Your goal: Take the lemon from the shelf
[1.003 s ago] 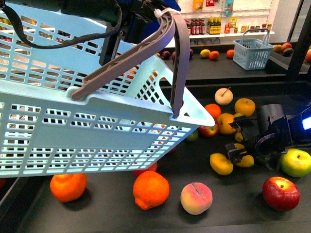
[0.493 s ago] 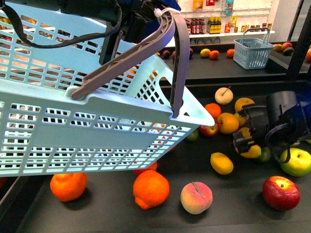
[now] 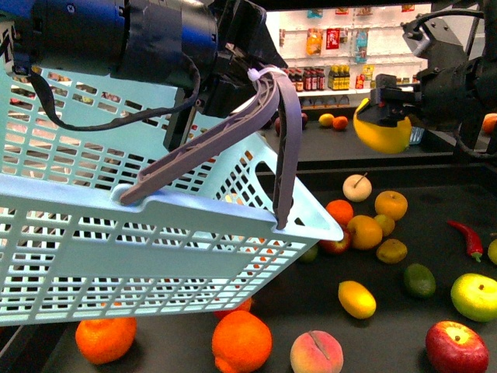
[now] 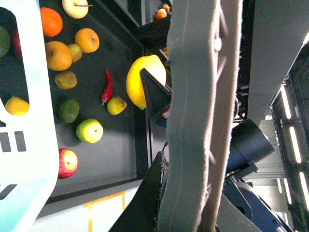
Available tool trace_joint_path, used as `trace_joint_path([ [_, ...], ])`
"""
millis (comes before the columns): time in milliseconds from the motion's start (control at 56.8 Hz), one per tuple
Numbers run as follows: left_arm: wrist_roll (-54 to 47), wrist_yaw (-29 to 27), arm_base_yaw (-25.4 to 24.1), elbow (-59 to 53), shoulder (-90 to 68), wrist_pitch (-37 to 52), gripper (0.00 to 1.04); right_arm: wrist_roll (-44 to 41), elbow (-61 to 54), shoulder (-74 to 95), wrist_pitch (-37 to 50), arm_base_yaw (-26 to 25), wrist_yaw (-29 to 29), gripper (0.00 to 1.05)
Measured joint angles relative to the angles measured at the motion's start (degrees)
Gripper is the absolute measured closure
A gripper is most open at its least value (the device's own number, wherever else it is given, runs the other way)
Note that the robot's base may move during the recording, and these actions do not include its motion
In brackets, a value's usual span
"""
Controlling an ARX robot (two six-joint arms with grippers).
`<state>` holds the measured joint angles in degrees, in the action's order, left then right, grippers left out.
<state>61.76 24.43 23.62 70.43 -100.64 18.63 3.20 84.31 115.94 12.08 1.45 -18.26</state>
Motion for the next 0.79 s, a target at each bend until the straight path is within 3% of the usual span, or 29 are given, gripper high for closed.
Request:
trace_joint_path([
  [792,0.0,0.0,0.0,0.0,0.0,0.0,0.96,6.3,-12.0,-6.7,1.1,13.9,-4.7,0.40],
])
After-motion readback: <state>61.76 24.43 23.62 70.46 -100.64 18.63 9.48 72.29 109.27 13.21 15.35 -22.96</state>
